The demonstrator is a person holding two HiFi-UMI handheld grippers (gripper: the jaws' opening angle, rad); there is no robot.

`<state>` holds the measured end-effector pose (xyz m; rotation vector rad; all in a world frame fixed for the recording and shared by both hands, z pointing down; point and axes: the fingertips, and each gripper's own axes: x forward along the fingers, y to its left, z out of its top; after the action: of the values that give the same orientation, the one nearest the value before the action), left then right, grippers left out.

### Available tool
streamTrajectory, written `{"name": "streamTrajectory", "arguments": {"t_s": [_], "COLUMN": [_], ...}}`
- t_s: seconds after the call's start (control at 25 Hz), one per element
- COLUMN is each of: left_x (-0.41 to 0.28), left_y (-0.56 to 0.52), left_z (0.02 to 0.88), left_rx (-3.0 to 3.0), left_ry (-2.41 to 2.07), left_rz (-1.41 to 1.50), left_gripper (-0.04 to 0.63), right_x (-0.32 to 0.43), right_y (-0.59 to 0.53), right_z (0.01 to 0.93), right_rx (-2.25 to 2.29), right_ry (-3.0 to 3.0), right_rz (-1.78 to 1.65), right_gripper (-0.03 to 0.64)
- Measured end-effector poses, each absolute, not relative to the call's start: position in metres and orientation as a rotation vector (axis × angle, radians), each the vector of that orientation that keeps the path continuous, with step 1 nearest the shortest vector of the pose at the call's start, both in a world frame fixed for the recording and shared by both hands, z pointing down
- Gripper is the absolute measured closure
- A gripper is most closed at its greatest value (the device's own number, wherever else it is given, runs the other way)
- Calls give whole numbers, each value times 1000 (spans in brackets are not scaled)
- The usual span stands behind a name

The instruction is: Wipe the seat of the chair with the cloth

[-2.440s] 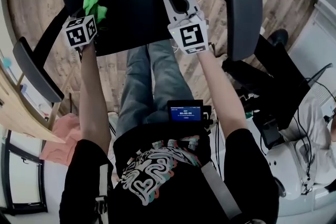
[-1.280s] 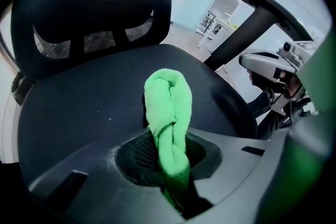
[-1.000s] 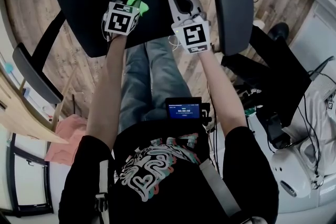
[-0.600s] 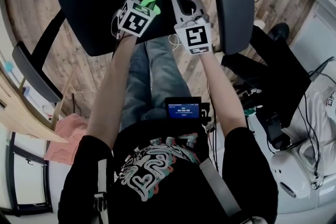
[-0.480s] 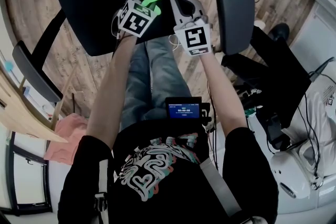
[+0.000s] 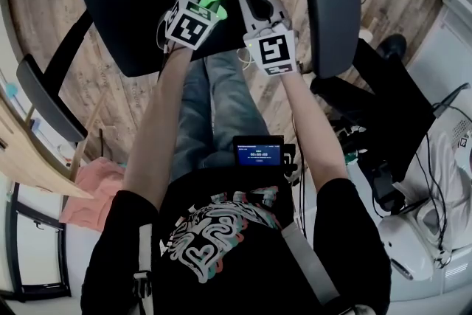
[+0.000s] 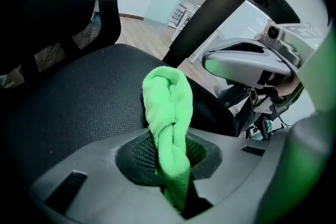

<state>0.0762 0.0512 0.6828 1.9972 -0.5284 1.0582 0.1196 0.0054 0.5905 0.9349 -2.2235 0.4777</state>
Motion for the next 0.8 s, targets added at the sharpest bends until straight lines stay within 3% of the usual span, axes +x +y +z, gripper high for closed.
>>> {"name": "streamTrajectory", "arguments": {"t_s": [0.8], "left_x": [38], "left_y": [44], "left_z": [687], "left_rx": [1940], "left_ry": [-628], "left_rz": [1030], "left_gripper": [523], "right_x": [110], "right_y": [5], "right_z": [596], "right_rx": [887], "right_ry": [-2276], "right_rz": [429], "right_gripper": [617]}}
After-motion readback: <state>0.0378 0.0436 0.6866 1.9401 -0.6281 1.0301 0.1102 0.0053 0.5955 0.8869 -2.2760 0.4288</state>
